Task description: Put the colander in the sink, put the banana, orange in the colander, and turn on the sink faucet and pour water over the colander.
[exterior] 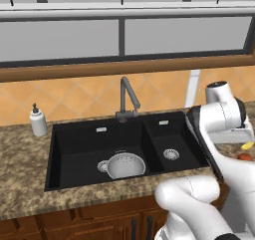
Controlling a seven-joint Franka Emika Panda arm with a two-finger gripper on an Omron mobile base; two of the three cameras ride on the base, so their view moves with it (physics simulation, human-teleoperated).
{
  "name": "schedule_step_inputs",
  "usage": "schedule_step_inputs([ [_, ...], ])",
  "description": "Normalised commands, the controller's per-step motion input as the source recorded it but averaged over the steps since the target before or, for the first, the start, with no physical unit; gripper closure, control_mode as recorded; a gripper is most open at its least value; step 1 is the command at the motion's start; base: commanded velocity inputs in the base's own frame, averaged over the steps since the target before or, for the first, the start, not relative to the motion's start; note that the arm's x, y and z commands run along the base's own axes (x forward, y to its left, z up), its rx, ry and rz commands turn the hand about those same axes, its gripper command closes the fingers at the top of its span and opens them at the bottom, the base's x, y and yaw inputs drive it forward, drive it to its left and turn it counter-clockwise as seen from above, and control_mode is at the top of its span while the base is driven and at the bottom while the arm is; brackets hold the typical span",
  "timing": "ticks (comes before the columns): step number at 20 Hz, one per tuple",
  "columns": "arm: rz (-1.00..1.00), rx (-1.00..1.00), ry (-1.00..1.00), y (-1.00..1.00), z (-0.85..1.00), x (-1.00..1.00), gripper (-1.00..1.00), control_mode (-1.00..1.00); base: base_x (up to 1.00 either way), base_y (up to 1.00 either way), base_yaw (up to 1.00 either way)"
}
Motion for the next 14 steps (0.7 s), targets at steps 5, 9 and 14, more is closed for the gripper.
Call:
schedule_step_inputs([
  [5,-0.01,0.17,0.08,-0.99,0.01,0.00,-1.00,-1.00,0.00,0.00,0.00],
  [9,0.00,0.18,0.03,-0.88,-0.18,0.09,-1.00,-1.00,0.00,0.00,0.00],
  [14,0.00,0.13,0.00,-0.53,-0.19,0.36,-1.00,-1.00,0.00,0.00,0.00],
])
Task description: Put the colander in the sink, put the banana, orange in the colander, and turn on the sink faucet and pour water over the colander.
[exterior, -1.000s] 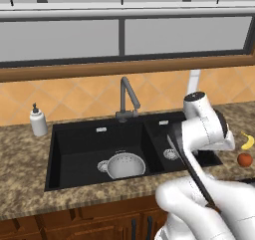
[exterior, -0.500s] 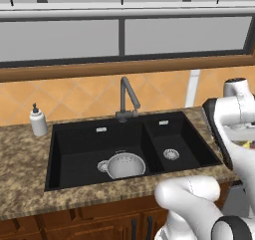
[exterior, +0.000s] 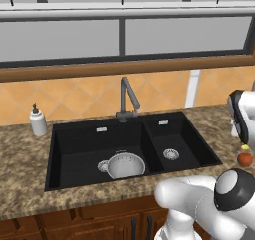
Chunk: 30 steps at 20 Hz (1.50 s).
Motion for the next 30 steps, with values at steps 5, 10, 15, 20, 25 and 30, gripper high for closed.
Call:
schedule_step_inputs([
  [5,0.01,0.04,-0.03,-0.06,-0.34,0.45,-1.00,-1.00,0.00,0.00,0.00],
  [10,0.08,0.00,-0.27,0.00,-0.53,0.17,-1.00,-1.00,0.00,0.00,0.00],
  [15,0.12,-0.01,-0.38,-0.07,-0.50,0.02,-1.00,-1.00,0.00,0.00,0.00],
  [20,0.17,-0.05,-0.47,0.00,-0.24,0.01,-1.00,-1.00,0.00,0.00,0.00],
  [25,0.03,-0.02,-0.02,-0.16,-0.03,0.11,-1.00,-1.00,0.00,0.00,0.00],
  [30,0.00,-0.08,0.14,-0.29,0.00,0.00,-1.00,-1.00,0.00,0.00,0.00],
])
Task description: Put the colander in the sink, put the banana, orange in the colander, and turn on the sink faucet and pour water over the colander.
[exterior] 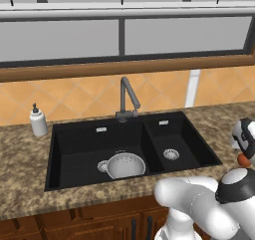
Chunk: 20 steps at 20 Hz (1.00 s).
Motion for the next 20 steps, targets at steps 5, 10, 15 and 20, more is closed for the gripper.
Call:
schedule_step_inputs([
  [5,0.01,-0.08,0.11,-0.23,-0.05,-0.01,-1.00,-1.00,0.00,0.00,0.00],
  [10,0.02,-0.04,0.09,-0.01,-0.19,-0.07,-1.00,-1.00,0.00,0.00,0.00],
  [15,0.03,-0.02,0.03,-0.01,-0.27,-0.01,-1.00,-1.00,0.00,0.00,0.00],
  [20,0.05,0.00,0.05,-0.01,-0.25,0.00,-1.00,-1.00,0.00,0.00,0.00],
])
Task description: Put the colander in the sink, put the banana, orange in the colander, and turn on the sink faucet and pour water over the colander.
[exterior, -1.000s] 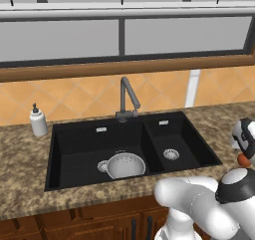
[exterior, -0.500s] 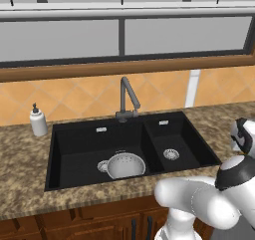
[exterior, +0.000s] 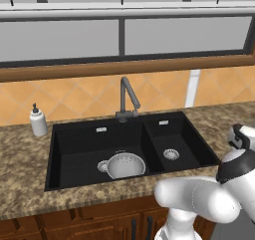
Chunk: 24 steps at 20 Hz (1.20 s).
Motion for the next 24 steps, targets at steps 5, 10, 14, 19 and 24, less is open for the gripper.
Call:
schedule_step_inputs([
  [5,0.04,0.00,0.07,-0.01,-0.22,0.00,-1.00,-1.00,0.00,0.00,0.00],
  [10,0.04,0.00,0.04,0.00,-0.16,0.05,-1.00,-1.00,0.00,0.00,0.00],
  [14,0.05,0.00,0.00,-0.11,-0.08,0.07,-1.00,-1.00,0.00,0.00,0.00],
  [19,0.05,0.00,0.02,-0.17,-0.18,0.01,-1.00,-1.00,0.00,0.00,0.00],
  [24,0.09,0.00,0.01,-0.06,-0.18,0.02,1.00,-1.00,0.00,0.00,0.00],
])
